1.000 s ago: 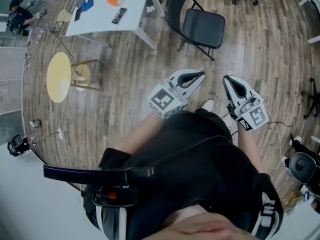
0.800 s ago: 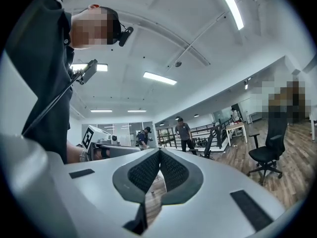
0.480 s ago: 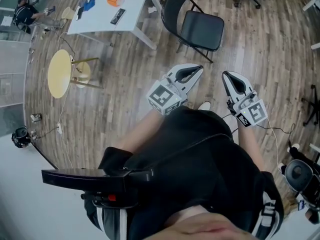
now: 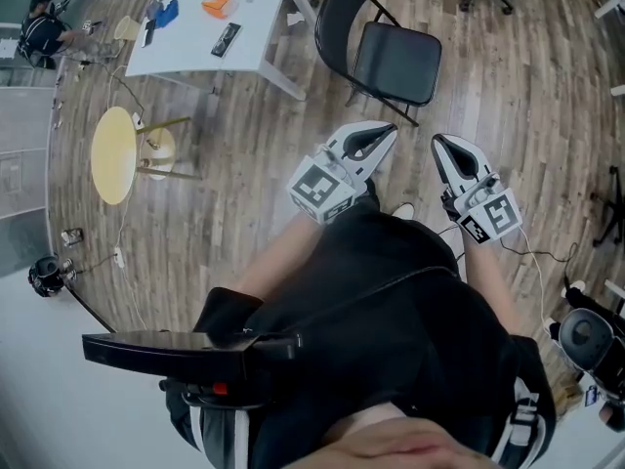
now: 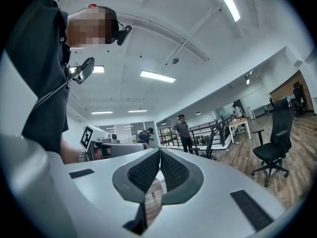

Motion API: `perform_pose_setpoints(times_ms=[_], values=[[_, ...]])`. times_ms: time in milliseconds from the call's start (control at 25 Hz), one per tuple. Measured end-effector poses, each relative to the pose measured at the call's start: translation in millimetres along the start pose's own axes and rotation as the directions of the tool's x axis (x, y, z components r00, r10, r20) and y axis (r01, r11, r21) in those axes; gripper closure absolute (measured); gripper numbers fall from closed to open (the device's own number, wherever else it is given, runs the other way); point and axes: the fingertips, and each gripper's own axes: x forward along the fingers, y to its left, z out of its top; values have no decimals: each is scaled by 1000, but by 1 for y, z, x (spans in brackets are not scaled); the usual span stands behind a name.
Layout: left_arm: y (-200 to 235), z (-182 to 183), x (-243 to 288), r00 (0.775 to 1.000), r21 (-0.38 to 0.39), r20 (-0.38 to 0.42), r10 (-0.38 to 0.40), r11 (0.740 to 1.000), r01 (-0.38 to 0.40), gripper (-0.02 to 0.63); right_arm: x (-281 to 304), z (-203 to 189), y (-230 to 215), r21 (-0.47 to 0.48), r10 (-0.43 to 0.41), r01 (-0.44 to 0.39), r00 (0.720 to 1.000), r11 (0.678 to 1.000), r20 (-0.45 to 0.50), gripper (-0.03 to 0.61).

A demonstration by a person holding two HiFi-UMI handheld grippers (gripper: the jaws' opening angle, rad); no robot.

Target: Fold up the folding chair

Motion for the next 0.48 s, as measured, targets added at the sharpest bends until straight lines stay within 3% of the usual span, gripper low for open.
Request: perform_pose_setpoints(times_ms=[480], values=[[146,17,16,995,-14,-2,-96,995,96,610,123,3,-56,5,-112,113,993,994,-23,568]])
